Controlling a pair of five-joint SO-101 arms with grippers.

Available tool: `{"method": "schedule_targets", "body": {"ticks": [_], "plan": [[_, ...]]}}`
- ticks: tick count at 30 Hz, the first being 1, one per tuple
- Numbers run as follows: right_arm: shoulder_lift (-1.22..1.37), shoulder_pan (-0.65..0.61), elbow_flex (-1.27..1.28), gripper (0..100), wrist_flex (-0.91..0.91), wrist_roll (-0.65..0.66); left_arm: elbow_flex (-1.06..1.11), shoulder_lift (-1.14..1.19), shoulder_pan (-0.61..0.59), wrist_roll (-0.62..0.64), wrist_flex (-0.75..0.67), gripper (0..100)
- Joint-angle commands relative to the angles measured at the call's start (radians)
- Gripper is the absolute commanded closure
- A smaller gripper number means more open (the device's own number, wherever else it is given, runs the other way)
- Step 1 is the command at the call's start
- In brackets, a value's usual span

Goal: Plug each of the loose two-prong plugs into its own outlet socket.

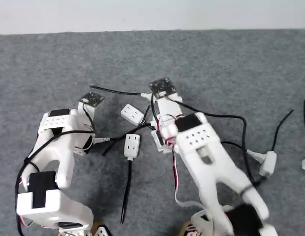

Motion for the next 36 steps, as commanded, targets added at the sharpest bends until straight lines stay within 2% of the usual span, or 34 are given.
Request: {"method": "schedule_targets", "body": {"ticks": [1, 3, 7, 11, 13, 18, 24, 32, 36], "plan": [[-0.165, -0.090, -0.055, 99.1, 0.022, 0.000, -0.047, 0.040, 0.005, 0.041, 0.023, 99], [-0.203, -0.157, -0.057, 99.1, 0.016, 0.002, -0.104, 0.094, 0.006, 0.020, 0.066, 99], [-0.208, -0.243, -0.054, 99.1, -0.053, -0.002, -0.150, 0.130, 0.028, -0.192, 0.153, 99], [-0.163, -0.246, -0.052, 99.1, -0.116, -0.029, -0.059, 0.051, 0.060, -0.416, 0.157, 99], [-0.147, -0.252, -0.051, 99.1, -0.130, -0.040, 0.015, -0.021, 0.064, -0.468, 0.127, 99], [-0.110, -0.292, -0.049, 99.1, -0.150, -0.066, 0.171, -0.172, 0.104, -0.488, 0.041, 99], [-0.015, -0.298, -0.051, 99.1, -0.197, -0.087, 0.300, -0.310, 0.115, -0.609, 0.023, 99], [0.002, -0.294, -0.054, 99.1, -0.213, -0.089, 0.326, -0.341, 0.115, -0.611, 0.006, 99], [0.021, -0.254, -0.046, 99.1, -0.298, -0.094, 0.326, -0.347, 0.107, -0.589, 0.002, 99]]}}
